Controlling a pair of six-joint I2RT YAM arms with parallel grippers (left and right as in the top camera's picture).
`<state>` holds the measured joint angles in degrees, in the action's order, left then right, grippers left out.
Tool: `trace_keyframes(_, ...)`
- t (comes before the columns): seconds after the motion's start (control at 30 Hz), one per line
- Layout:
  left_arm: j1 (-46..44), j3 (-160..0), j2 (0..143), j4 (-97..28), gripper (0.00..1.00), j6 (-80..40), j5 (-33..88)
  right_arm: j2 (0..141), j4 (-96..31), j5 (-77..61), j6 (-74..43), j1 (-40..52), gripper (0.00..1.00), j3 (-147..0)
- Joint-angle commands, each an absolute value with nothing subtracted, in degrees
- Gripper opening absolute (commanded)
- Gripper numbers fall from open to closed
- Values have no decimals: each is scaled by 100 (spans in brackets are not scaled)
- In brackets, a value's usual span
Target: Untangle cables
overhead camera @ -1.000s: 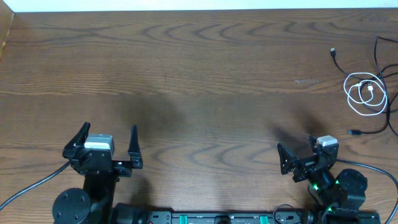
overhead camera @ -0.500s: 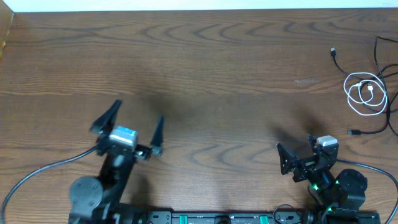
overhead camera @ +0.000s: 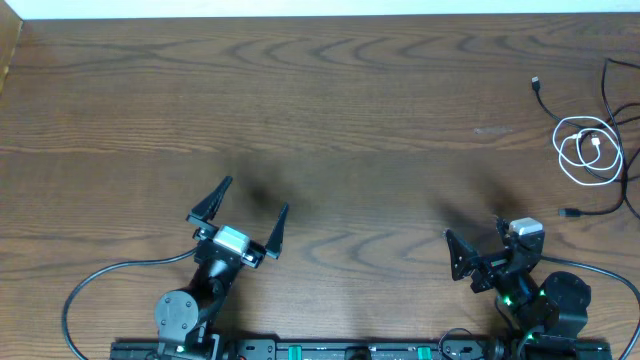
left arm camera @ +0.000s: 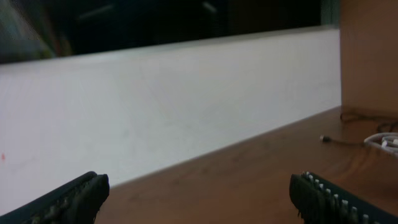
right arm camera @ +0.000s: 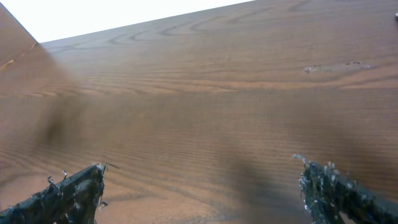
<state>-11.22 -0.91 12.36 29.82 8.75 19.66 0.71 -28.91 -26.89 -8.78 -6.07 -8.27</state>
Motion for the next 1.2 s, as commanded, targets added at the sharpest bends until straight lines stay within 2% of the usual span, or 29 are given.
trace_keyframes(0.0,-991,-27,867,2659,98,777,1859,32,-2895,-2646,-939,-558,99,-808)
trace_keyframes(0.3,-322,-25,-1,-62,98,777,1761,32,-2895,-2646,-939,-558,99,-808)
trace_keyframes(0.83,-156,-25,23,-362,98,784,954,32,-2895,-2646,-939,-558,99,-808)
trace_keyframes(1.17,-156,-25,71,-338,98,781,919,32,-2895,-2646,-939,-558,99,-808)
